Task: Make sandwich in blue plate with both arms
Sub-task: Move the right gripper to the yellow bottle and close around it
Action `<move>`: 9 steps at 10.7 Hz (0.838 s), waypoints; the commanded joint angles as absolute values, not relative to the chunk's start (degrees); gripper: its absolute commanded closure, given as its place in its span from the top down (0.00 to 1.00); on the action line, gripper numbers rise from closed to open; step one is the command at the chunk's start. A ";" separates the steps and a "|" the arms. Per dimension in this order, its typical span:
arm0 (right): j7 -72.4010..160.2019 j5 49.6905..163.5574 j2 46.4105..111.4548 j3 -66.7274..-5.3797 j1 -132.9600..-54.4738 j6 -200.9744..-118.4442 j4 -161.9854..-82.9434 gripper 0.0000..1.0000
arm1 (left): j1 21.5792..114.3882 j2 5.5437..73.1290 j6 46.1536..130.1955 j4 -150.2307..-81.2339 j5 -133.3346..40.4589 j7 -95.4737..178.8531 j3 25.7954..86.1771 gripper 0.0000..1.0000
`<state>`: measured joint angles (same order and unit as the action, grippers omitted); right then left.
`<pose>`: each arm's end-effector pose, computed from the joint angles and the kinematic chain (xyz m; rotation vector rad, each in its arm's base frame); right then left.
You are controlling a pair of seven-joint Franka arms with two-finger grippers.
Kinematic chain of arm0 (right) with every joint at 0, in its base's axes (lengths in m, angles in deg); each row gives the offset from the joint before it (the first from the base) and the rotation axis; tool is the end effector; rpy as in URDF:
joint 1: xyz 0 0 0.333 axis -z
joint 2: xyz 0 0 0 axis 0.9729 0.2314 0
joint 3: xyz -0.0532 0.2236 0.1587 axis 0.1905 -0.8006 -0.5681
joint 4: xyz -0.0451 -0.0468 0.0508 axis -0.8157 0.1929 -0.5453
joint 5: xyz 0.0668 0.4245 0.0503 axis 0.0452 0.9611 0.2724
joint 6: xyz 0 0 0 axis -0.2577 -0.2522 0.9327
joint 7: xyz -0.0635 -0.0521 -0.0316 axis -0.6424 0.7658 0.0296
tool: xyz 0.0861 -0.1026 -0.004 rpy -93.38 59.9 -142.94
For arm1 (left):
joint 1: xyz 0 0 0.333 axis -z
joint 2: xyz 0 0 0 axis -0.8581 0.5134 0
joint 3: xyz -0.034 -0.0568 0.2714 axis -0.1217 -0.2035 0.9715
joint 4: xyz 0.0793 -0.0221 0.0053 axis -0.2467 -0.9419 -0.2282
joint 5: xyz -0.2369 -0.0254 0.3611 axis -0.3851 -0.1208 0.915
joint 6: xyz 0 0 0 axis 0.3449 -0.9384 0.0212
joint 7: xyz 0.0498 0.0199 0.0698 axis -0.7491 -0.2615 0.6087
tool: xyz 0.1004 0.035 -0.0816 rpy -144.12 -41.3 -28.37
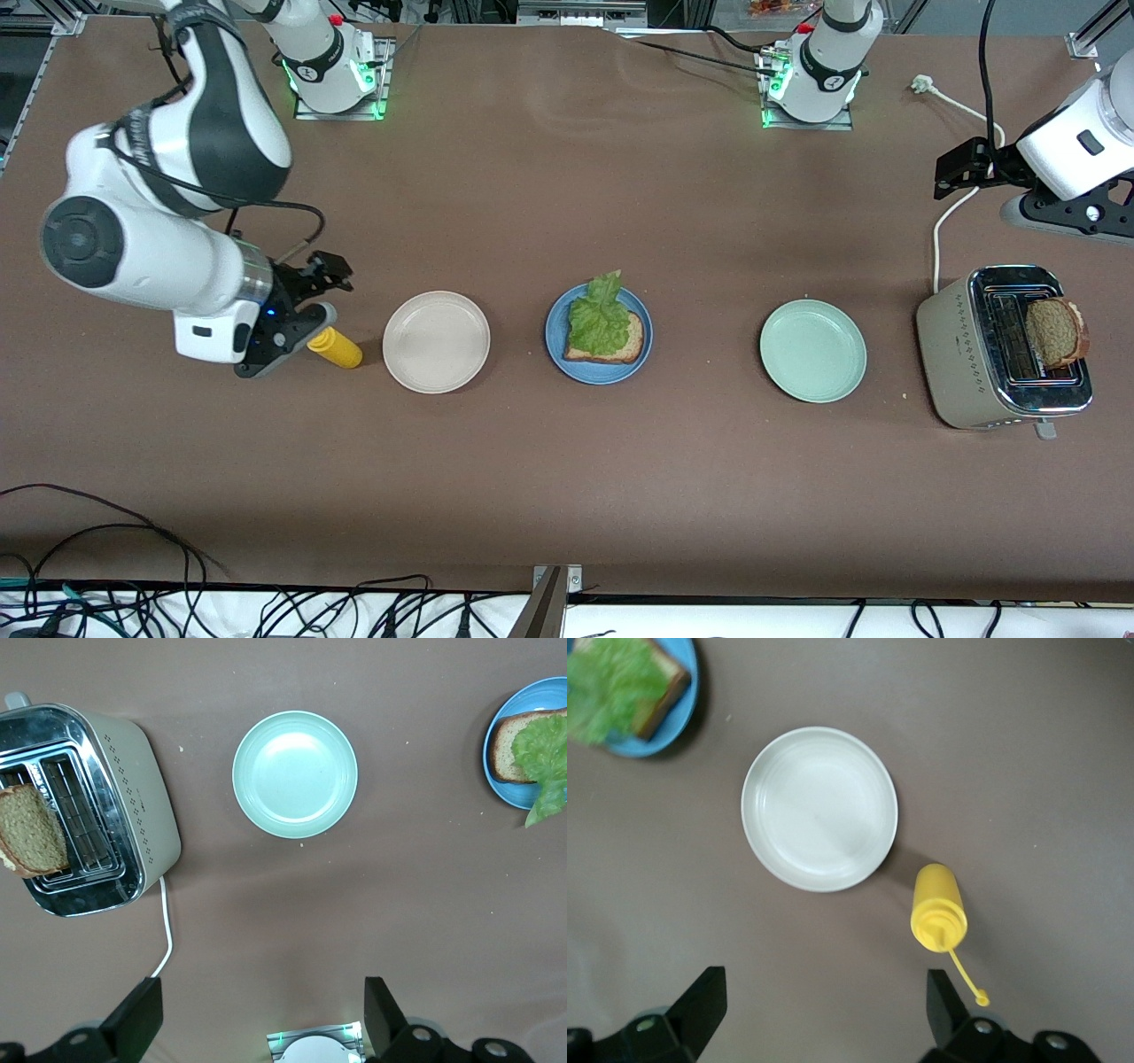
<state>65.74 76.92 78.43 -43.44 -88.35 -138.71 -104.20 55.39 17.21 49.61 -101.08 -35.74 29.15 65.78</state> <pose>0.6608 0.1744 0.3934 -2.8047 -1.0018 0.2136 0.5833 -0.0416 0.5544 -3.0976 0.2886 0.2728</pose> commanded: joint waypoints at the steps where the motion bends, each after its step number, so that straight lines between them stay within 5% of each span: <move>1: 87.83 82.68 74.54 -44.49 -81.56 -138.04 -110.53 1.00 | 55.33 17.67 48.62 -99.69 -35.25 29.17 65.61 1.00; 9: 147.24 106.56 87.00 -34.65 -70.14 -137.87 -110.81 1.00 | 55.24 17.76 48.62 -99.96 -35.25 29.35 65.61 1.00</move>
